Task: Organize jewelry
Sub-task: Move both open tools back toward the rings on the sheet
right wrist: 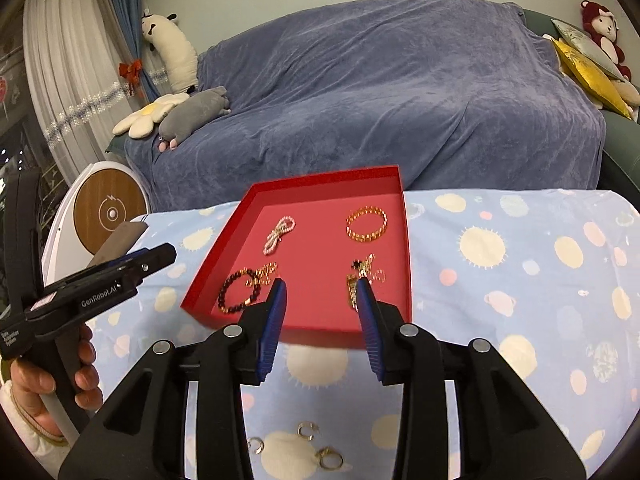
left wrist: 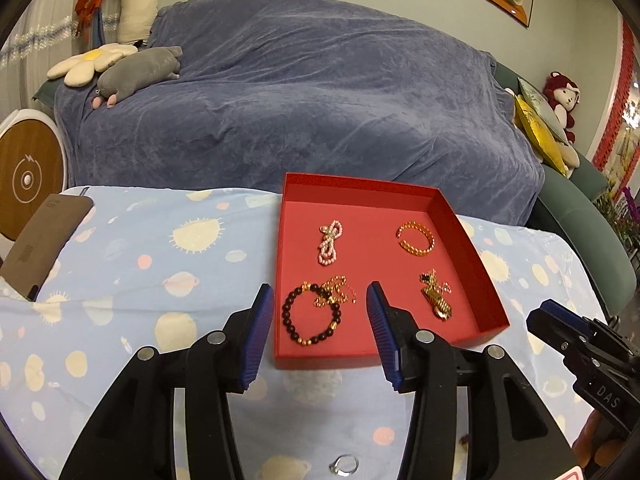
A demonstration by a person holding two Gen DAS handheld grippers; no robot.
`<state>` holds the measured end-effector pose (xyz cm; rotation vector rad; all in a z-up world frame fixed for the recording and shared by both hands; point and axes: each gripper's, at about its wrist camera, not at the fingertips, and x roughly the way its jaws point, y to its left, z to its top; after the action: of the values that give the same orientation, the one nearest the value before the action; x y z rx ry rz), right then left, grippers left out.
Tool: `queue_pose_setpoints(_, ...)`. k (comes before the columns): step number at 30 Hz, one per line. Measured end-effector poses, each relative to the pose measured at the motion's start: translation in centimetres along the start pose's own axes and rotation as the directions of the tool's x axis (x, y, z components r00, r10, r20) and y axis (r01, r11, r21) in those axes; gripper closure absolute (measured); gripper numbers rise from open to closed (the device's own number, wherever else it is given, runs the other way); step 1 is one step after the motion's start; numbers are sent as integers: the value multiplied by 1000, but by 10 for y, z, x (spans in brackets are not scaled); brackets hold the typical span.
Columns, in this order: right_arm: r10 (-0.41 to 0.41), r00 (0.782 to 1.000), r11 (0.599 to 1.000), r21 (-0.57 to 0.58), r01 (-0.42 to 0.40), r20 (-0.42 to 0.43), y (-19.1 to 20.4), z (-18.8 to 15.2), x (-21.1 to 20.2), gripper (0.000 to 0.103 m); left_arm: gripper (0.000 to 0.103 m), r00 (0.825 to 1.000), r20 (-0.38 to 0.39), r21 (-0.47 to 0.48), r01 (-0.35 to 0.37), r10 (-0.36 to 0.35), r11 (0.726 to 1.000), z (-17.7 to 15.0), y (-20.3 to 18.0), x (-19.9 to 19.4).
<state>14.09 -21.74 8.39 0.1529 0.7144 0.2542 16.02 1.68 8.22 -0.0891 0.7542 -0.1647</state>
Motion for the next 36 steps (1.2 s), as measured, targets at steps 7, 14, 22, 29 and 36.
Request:
queue_pose_setpoints(7,-23,1000,999,-25,23,-16,-6,-36,-31,68,56,998,-67,-4,-10,9,1000,-45,8,-16)
queue_pose_setpoints(14,-8,991,1000,-4,7,-130,-8,-85,-23,68,56,990,-137,-6,-14,13,1000,-94,8,-21)
queue_pose_setpoints(22,-13,981,999,-55,3,-194,-2,-109,-2,68,56,981,-196,55,-2,12,998,-112,-2,-5)
queue_pose_setpoints(29,-7,978,999,-45,-2,-206,-7,-110,4,68,47,977,-215,99,27,-5,995,-122,-14,3)
queue_pose_setpoints(36,-3,975,999,-36,-5,-222,-6,-110,15,68,47,974,-227,126,12,17,992,-129,-20,17)
